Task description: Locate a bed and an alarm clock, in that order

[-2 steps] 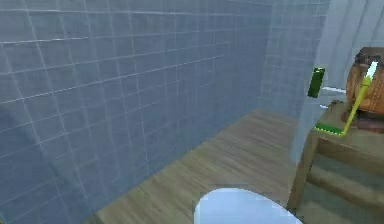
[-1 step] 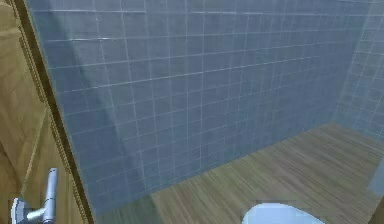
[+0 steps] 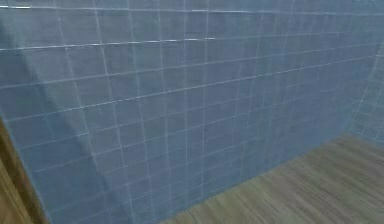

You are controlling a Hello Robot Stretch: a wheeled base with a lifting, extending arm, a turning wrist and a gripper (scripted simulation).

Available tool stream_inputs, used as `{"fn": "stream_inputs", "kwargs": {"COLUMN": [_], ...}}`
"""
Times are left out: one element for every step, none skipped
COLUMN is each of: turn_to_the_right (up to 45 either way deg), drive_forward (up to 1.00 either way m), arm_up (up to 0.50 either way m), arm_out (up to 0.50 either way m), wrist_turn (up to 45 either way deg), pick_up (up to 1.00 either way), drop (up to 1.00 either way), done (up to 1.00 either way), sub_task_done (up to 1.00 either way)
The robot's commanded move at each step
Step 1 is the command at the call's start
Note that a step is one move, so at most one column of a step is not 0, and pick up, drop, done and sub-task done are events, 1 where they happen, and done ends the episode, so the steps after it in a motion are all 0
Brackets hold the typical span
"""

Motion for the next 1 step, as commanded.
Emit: {"fn": "stream_inputs", "kwargs": {"turn_to_the_right": [-3.0], "drive_forward": [0.00], "arm_up": [0.00], "arm_out": [0.00], "wrist_turn": [0.0], "pick_up": [0.00], "drop": [0.00], "done": [0.00], "sub_task_done": [0.00]}}
